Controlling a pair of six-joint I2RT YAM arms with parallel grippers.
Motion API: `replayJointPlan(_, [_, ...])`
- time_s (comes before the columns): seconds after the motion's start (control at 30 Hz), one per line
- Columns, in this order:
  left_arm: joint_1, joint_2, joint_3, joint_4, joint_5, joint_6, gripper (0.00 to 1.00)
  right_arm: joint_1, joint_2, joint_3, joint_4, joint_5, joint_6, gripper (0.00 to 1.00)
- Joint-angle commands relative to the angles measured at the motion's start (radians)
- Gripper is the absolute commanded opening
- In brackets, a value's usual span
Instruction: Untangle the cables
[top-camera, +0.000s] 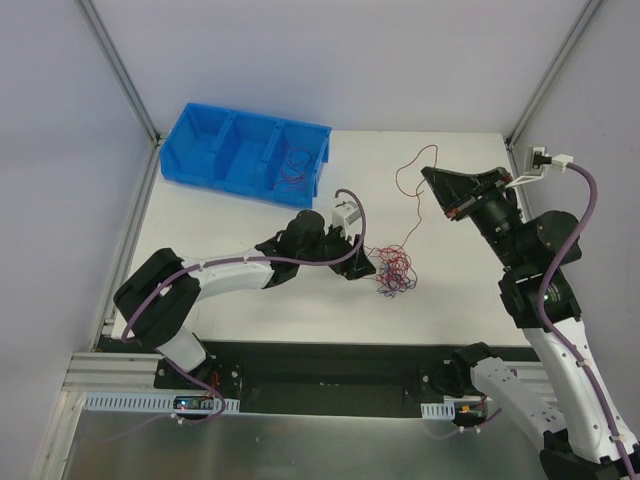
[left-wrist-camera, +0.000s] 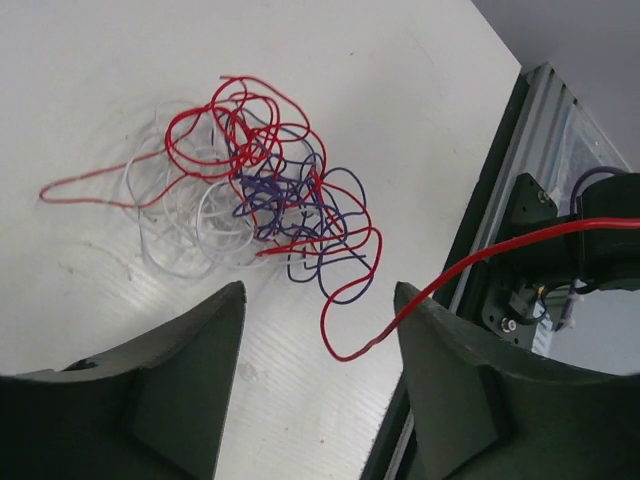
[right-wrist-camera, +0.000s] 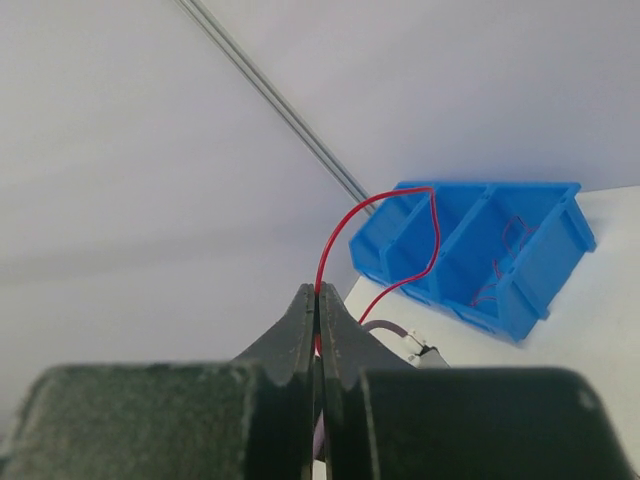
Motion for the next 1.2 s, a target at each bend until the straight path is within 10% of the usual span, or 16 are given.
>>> replayJointPlan(0.0, [-0.007, 0.012, 0.029, 0.132, -0.012, 0.018, 0.49, -0.001, -0.011, 0.012, -0.017, 0.006, -0.026, 0.0])
replayJointPlan(0.17, [-0.01, -0.037, 0.063, 0.033, -0.072, 0.076, 0.01, -0.002, -0.019, -0.039, -0.138, 0.04, -0.092, 0.01])
replayJointPlan(0.43, [-0.018, -0.23, 0.117, -0.199, -0.154, 0.159, 0.0, -0.002, 0.162, -0.098, -0.511, 0.042, -0.307, 0.45])
replayJointPlan(0.63, [-0.018, -0.281, 0.181, -0.29, -0.158, 0.107, 0.0, 0.013, 0.14, -0.416, -0.237, -0.132, -0.194, 0.61])
replayJointPlan(1.17, [-0.018, -0.44, 0.403, -0.438, -0.209, 0.226, 0.0, 0.047, 0.567, -0.533, 0.044, 0.274, 0.165, 0.53])
